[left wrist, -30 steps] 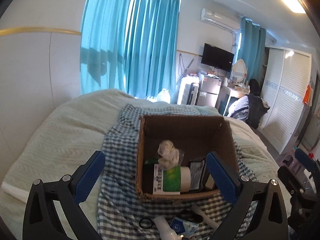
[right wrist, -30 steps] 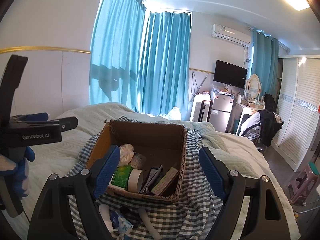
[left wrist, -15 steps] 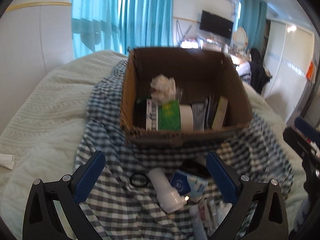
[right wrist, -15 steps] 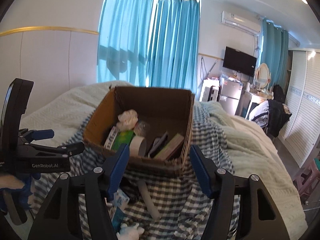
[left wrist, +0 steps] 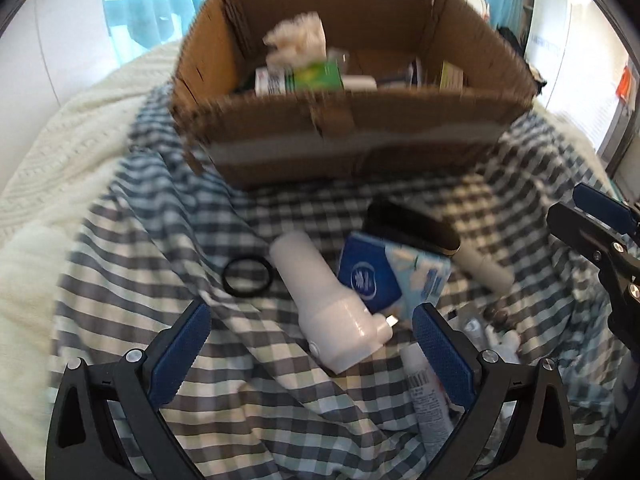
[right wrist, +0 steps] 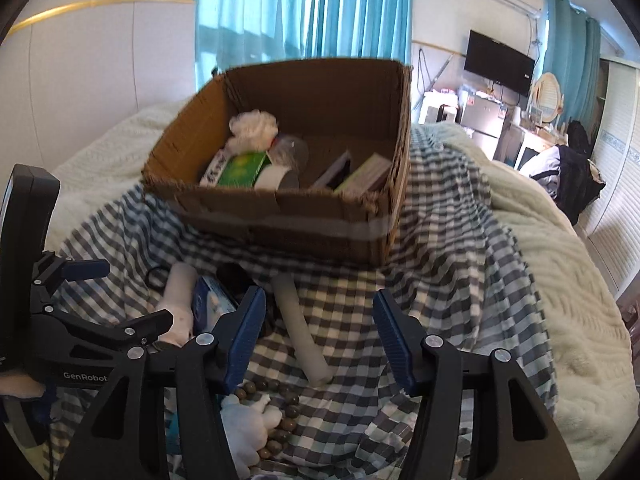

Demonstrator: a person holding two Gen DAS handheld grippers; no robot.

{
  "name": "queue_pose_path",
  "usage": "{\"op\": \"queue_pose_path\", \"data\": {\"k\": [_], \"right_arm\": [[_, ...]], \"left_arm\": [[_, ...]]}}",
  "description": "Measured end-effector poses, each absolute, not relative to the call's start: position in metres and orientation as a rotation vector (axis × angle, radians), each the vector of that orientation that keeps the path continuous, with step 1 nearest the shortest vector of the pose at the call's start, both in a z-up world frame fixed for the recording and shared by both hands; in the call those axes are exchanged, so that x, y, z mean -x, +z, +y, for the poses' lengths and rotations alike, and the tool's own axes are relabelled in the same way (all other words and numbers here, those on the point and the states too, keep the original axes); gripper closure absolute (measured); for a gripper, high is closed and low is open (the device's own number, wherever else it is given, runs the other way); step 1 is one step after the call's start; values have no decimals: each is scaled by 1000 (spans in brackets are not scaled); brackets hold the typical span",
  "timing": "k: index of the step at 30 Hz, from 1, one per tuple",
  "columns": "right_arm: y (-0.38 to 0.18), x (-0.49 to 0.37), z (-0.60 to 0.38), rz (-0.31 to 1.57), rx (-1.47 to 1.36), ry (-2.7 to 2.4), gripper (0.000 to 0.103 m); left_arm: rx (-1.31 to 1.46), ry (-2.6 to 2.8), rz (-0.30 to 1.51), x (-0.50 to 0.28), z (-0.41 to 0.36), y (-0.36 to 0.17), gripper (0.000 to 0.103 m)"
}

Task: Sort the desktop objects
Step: 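Move both open tools back toward the white items on the checkered cloth, then grasp the white hair-dryer-shaped item with the left tool while the right grasps the white tube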

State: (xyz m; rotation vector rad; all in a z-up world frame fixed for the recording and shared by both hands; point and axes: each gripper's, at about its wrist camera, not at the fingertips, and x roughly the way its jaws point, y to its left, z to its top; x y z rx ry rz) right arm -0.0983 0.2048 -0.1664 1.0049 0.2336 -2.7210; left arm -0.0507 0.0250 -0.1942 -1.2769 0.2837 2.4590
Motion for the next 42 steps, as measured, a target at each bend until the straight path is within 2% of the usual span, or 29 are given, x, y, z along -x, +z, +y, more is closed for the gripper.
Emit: {"op": "queue_pose_path", "data": {"k": [11, 23, 26, 28, 29, 30, 31, 36, 42], "right_arm": [[-210, 125, 205, 228, -1251, -2615, 47], [-247, 145, 191, 360, -1431, -2505, 47], [-254, 148, 184, 422, -1447, -2487, 47], [-257, 147, 182, 456, -1452, -2489, 49], [-257, 146, 183, 463, -1451, -2494, 54], [-256, 145, 184, 461, -1454, -2494, 72], [-255, 144, 185, 450, -1456, -2493, 78], [-247, 136, 194, 400, -1439, -2515, 84], [-224, 120, 213, 273, -1379, -2586, 84]], "left_arm": [[1401, 2395, 300, 69, 35, -233, 0], [1376, 2391, 311, 75, 46, -245, 1], [1373, 2371, 299, 72, 46, -245, 9], [1372, 2371, 307, 69, 46, -244, 24], [1372, 2377, 313, 69, 45, -244, 29], [1373, 2385, 318, 68, 43, -243, 40], [1378, 2393, 316, 66, 41, -242, 50], [1387, 2375, 258, 64, 30, -233, 52], [1310, 2406, 266, 49, 16, -208, 52]]}}
